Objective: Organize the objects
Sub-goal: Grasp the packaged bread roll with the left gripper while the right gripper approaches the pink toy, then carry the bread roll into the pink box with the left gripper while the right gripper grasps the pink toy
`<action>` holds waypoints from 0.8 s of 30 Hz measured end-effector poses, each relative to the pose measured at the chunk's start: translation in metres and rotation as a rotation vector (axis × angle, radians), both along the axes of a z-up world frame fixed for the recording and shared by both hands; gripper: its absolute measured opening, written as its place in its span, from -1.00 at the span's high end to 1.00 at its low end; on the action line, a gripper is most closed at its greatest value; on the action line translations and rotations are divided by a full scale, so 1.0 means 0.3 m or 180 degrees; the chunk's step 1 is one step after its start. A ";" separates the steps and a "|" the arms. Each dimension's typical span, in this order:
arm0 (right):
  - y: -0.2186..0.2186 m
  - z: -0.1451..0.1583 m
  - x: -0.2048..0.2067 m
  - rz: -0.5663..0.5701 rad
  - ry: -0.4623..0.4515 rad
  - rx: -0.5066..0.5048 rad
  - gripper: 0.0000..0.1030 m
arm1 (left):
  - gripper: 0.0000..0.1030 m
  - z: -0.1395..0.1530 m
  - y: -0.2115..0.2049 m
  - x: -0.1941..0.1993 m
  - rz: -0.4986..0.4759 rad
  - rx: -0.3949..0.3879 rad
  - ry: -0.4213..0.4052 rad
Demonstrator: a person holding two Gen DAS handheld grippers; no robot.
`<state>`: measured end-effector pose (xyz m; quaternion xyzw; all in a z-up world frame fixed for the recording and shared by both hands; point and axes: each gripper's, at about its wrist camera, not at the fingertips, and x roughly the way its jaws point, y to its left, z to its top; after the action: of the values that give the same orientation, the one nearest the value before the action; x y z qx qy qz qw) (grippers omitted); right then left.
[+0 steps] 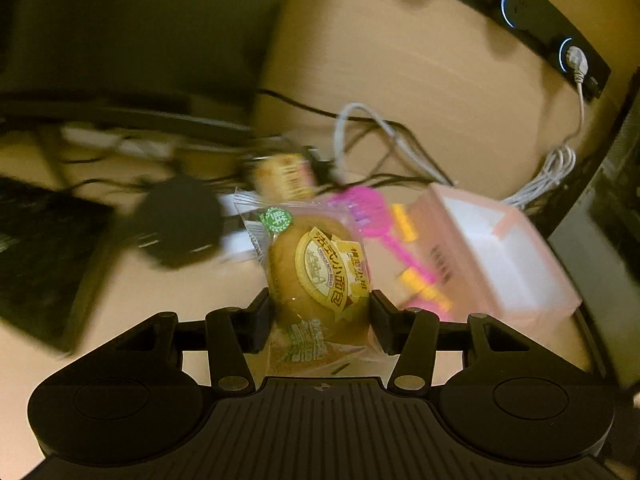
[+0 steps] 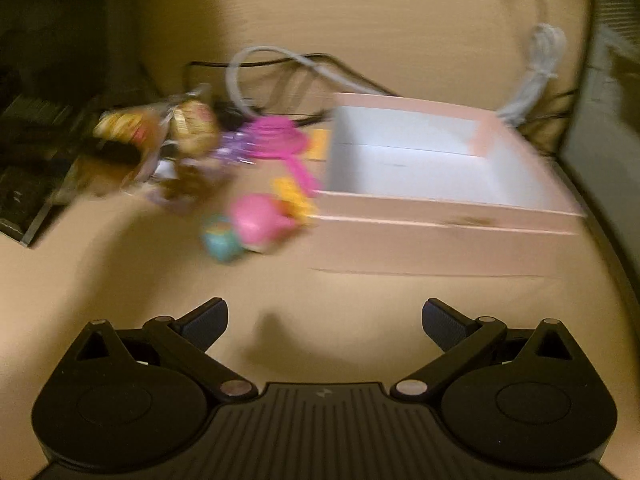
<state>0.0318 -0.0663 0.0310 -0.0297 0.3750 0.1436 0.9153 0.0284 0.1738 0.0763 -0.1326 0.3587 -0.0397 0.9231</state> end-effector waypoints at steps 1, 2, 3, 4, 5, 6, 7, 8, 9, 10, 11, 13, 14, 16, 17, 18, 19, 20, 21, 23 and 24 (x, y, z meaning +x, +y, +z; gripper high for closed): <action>0.042 -0.005 0.012 -0.0001 0.0000 0.0025 -1.00 | -0.07 -0.003 0.036 -0.037 0.0050 -0.0010 0.0023; 0.083 -0.011 0.024 -0.0017 -0.0010 0.0031 -1.00 | -0.07 -0.010 0.067 -0.067 0.0093 -0.0034 0.0058; 0.117 -0.019 0.033 -0.0038 -0.0021 0.0029 -1.00 | -0.07 -0.015 0.100 -0.100 0.0129 -0.0065 0.0096; 0.149 -0.027 0.047 -0.0059 -0.0032 0.0022 -0.96 | -0.07 -0.023 0.131 -0.124 0.0165 -0.0095 0.0131; 0.181 -0.035 0.059 -0.0076 -0.0059 0.0007 -0.92 | -0.07 -0.027 0.158 -0.150 0.0194 -0.0118 0.0153; 0.209 -0.045 0.067 -0.0097 -0.0099 -0.0019 -0.86 | -0.07 -0.031 0.186 -0.177 0.0194 -0.0131 0.0176; 0.232 -0.054 0.075 -0.0123 -0.0143 -0.0045 -0.84 | -0.07 -0.032 0.214 -0.200 0.0201 -0.0138 0.0177; 0.255 -0.065 0.085 -0.0154 -0.0203 -0.0069 -0.84 | -0.07 -0.031 0.237 -0.223 0.0193 -0.0120 0.0156; 0.267 -0.074 0.082 -0.0183 -0.0242 -0.0090 -0.84 | -0.07 -0.030 0.254 -0.248 0.0182 -0.0080 0.0128; 0.280 -0.083 0.089 -0.0205 -0.0247 -0.0107 -0.84 | -0.07 -0.027 0.266 -0.265 0.0183 -0.0017 0.0093; 0.283 -0.083 0.092 -0.0211 -0.0244 -0.0081 -0.83 | -0.07 -0.022 0.276 -0.282 0.0197 0.0029 0.0058; 0.275 -0.075 0.099 -0.0261 -0.0310 0.0004 -0.82 | -0.07 -0.018 0.299 -0.312 0.0237 0.0023 0.0056; 0.274 -0.076 0.109 -0.0312 -0.0300 -0.0020 -0.82 | -0.07 -0.020 0.308 -0.316 0.0234 -0.0015 0.0105; 0.270 -0.083 0.140 -0.0405 -0.0195 -0.0005 -0.82 | -0.07 -0.030 0.318 -0.315 0.0187 -0.0070 0.0200; 0.269 -0.085 0.162 -0.0478 -0.0148 0.0023 -0.82 | -0.07 -0.034 0.318 -0.311 0.0168 -0.0069 0.0213; 0.268 -0.086 0.183 -0.0552 -0.0119 0.0056 -0.82 | -0.07 -0.036 0.315 -0.310 0.0156 -0.0062 0.0209; 0.266 -0.088 0.202 -0.0601 -0.0090 0.0082 -0.79 | -0.07 -0.039 0.311 -0.305 0.0153 -0.0069 0.0207; 0.266 -0.089 0.219 -0.0645 -0.0058 0.0080 -0.76 | -0.07 -0.044 0.309 -0.302 0.0153 -0.0087 0.0212; 0.273 -0.086 0.227 -0.0682 -0.0062 0.0000 -0.50 | -0.07 -0.047 0.302 -0.295 0.0149 -0.0098 0.0227; 0.287 -0.069 0.222 -0.0557 -0.0009 -0.0161 -0.07 | -0.07 -0.050 0.280 -0.279 0.0114 -0.0092 0.0272; 0.281 -0.054 0.205 -0.0447 0.0050 -0.0119 -0.05 | -0.07 -0.048 0.264 -0.269 0.0074 -0.0082 0.0298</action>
<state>0.0934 0.0179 0.0148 -0.0193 0.3859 0.0723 0.9195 -0.0522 0.2530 0.0619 -0.1504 0.3994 -0.0274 0.9040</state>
